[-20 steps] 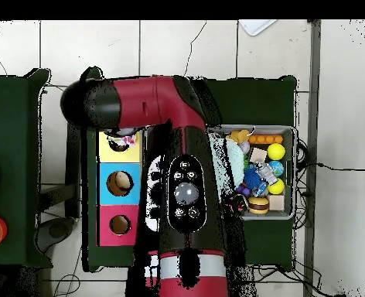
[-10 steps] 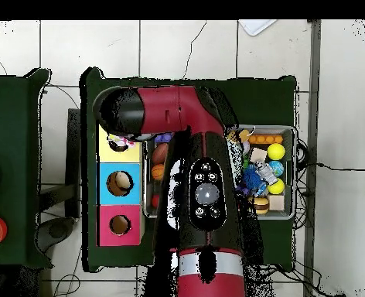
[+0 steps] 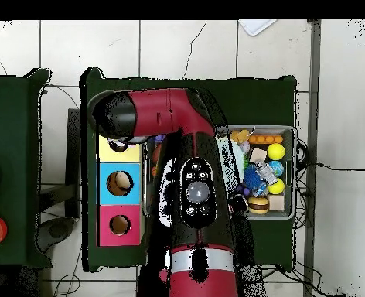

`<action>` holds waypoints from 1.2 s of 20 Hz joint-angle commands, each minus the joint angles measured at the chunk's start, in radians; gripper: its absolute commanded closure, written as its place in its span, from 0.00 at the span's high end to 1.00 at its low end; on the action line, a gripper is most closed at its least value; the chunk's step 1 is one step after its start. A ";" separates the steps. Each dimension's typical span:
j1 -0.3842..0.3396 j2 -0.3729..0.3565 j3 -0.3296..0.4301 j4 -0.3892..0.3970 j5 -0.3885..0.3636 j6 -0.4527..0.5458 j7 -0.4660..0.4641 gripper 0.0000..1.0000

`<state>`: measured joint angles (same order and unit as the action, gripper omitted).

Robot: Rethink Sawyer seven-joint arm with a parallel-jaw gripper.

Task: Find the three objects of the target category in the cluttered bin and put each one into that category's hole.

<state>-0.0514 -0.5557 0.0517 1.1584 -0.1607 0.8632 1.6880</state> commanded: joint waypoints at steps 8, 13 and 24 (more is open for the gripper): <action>0.077 0.024 0.078 0.108 0.041 -0.034 0.111 0.00; 0.080 0.059 0.052 0.150 0.034 -0.029 0.122 0.00; 0.095 0.085 0.032 0.159 0.039 0.069 0.126 0.00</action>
<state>0.0486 -0.5257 0.0635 1.1721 -0.1357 0.8630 1.6880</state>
